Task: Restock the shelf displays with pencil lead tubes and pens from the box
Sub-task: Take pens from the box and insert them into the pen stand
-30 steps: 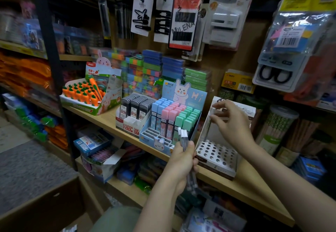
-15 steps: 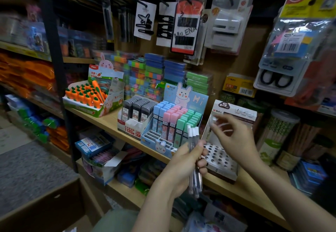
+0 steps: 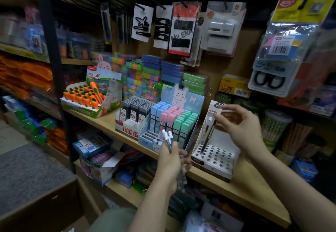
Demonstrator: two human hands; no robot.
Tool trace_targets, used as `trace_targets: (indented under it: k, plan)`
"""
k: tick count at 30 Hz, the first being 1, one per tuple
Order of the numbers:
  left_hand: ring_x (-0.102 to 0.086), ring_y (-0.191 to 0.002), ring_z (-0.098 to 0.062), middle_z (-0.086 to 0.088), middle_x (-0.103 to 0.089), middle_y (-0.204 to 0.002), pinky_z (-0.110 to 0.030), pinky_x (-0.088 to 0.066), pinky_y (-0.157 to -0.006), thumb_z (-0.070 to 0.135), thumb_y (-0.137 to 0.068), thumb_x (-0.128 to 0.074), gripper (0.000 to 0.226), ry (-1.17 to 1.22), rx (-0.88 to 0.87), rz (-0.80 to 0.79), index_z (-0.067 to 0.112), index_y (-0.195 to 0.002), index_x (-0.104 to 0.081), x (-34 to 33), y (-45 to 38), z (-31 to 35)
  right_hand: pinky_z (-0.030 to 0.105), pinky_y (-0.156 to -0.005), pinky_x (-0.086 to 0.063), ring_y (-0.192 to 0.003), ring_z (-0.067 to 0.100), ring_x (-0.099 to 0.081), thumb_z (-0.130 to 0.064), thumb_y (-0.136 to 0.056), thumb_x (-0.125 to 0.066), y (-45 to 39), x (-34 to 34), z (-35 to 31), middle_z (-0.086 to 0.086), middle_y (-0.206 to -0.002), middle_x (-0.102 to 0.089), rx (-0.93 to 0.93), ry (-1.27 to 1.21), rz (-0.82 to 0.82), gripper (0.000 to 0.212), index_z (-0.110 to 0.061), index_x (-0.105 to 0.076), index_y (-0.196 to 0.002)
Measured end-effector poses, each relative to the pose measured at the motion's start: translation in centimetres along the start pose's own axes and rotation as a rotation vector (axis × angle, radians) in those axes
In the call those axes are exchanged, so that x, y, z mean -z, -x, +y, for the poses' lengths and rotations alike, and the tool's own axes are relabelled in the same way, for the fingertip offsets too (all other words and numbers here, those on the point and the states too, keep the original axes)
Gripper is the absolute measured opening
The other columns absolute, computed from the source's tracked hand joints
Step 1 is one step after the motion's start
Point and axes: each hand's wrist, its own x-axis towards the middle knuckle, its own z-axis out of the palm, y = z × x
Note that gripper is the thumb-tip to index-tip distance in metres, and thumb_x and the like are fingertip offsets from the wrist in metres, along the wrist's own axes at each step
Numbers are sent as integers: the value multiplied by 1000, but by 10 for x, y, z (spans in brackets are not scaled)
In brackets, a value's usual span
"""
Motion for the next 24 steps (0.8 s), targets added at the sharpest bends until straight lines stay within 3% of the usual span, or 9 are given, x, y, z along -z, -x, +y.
trace_targets:
  k: [2, 5, 9, 12, 17, 21, 24]
  plan:
    - [-43, -47, -7, 0, -47, -70, -23, -42, -46, 28, -103, -41, 17, -20, -5, 11, 17, -112, -50, 2, -4, -3, 28, -73, -59, -84, 14, -72, -13, -83, -74, -5, 5, 2, 1, -89, -74, 115, 144, 52, 19, -18, -71, -101]
    - [-35, -43, -5, 3, -41, -64, -21, -33, -41, 28, -103, -43, 10, -6, 27, 2, 20, -104, -48, 3, -6, -4, 27, -75, -59, -85, 9, -70, -14, -83, -74, -5, 0, 10, -3, -90, -72, 202, 246, 63, 20, -19, -70, -102]
    - [-39, -42, -5, 5, -46, -57, -20, -35, -40, 22, -102, -46, 9, 43, 102, -35, 16, -105, -52, 2, -7, -5, 17, -72, -58, -83, 0, -68, -12, -83, -74, -6, -8, 22, -11, -87, -69, 238, 254, 66, 20, -22, -68, -99]
    - [-44, -48, -5, 0, -50, -71, -21, -39, -44, 16, -101, -47, 18, 22, 103, -50, 15, -116, -56, 1, -6, -3, 14, -72, -56, -83, 0, -68, -12, -84, -74, -9, -10, 30, -14, -87, -69, 242, 277, 51, 21, -27, -68, -98]
    - [-54, -61, -8, -5, -69, -90, -21, -46, -51, 13, -101, -47, 20, 23, 84, -83, 16, -117, -57, 0, -1, 2, 18, -74, -58, -82, 0, -69, -16, -84, -74, -12, -10, 38, -13, -87, -70, 224, 305, 40, 20, -28, -68, -99]
    - [-62, -65, -11, -2, -74, -87, -26, -52, -55, 21, -102, -46, 20, -9, 65, -102, 26, -116, -59, 1, 3, 3, 24, -69, -60, -75, 1, -69, -20, -81, -78, -21, -10, 39, -10, -81, -71, 201, 377, 43, 18, -25, -69, -96]
    - [-57, -61, -10, -1, -72, -79, -26, -51, -56, 22, -101, -47, 19, -31, 50, -120, 30, -113, -60, 1, 4, 3, 21, -66, -58, -70, -1, -68, -22, -77, -81, -24, -12, 39, -10, -76, -69, 212, 469, 6, 20, -24, -67, -92]
